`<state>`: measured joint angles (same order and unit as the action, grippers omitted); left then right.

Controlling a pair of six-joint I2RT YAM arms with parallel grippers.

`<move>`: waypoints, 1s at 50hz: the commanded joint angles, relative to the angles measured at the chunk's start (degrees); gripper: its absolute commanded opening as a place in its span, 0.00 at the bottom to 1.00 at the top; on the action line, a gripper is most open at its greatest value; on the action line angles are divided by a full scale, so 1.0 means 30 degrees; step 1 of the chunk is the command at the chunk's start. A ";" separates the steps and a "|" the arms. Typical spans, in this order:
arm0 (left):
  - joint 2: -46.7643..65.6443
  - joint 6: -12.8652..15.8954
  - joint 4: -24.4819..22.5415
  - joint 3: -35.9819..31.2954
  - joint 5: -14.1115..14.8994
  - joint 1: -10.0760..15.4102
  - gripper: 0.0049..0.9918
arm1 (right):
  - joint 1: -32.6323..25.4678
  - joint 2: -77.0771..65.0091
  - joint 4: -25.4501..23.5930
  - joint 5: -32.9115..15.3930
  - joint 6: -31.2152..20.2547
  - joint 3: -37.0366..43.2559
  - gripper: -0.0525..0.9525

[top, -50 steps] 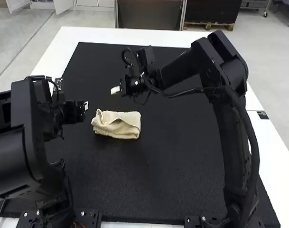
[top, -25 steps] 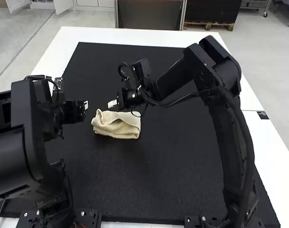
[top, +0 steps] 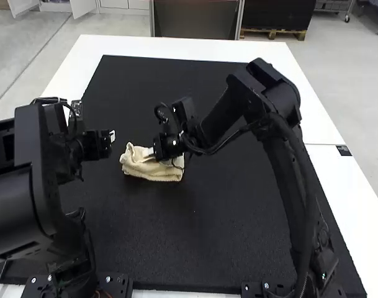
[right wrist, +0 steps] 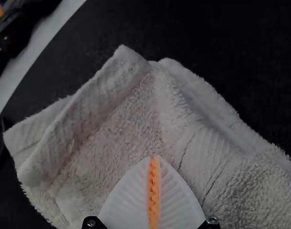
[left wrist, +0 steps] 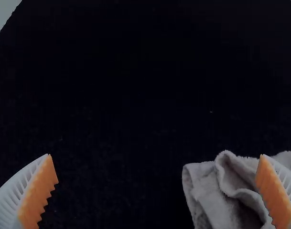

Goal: Fold the towel.

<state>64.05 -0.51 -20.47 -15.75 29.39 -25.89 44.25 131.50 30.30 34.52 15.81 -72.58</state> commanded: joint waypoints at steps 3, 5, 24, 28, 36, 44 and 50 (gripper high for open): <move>-0.0374 -0.0210 -0.0296 -0.0141 0.0107 -0.0189 0.98 | 0.0250 0.0785 0.1002 0.0211 -0.0174 0.0608 0.03; -0.0345 -0.0268 -0.0355 -0.0171 0.0107 -0.0189 0.98 | 0.0309 0.1019 0.1383 0.0211 -0.0174 0.0813 0.03; -0.0374 -0.0678 -0.0677 -0.0171 0.0224 -0.0218 0.98 | -0.0043 -0.0445 0.3434 0.0651 0.1760 0.1282 0.03; -0.0374 -0.0825 -0.0706 -0.0434 0.0253 -0.0189 0.98 | -0.0599 -0.1676 0.3375 0.0709 0.2287 0.1253 0.03; -0.0374 -0.1499 -0.0501 -0.1665 0.0283 -0.0189 0.98 | -0.2064 -0.4606 0.2203 0.0709 0.2434 0.0989 0.03; -0.0433 -0.2407 0.0583 -0.3891 0.0283 -0.0101 0.98 | -0.3470 -0.7740 0.1178 0.0797 0.2727 0.0930 0.03; -0.0638 -0.2934 0.1432 -0.5678 0.0283 -0.0042 0.98 | -0.4262 -1.0231 0.0387 0.0768 0.2756 0.0842 0.03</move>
<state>64.05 -6.63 -16.82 -27.88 29.65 -25.91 32.84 107.37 32.29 35.81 23.11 -68.47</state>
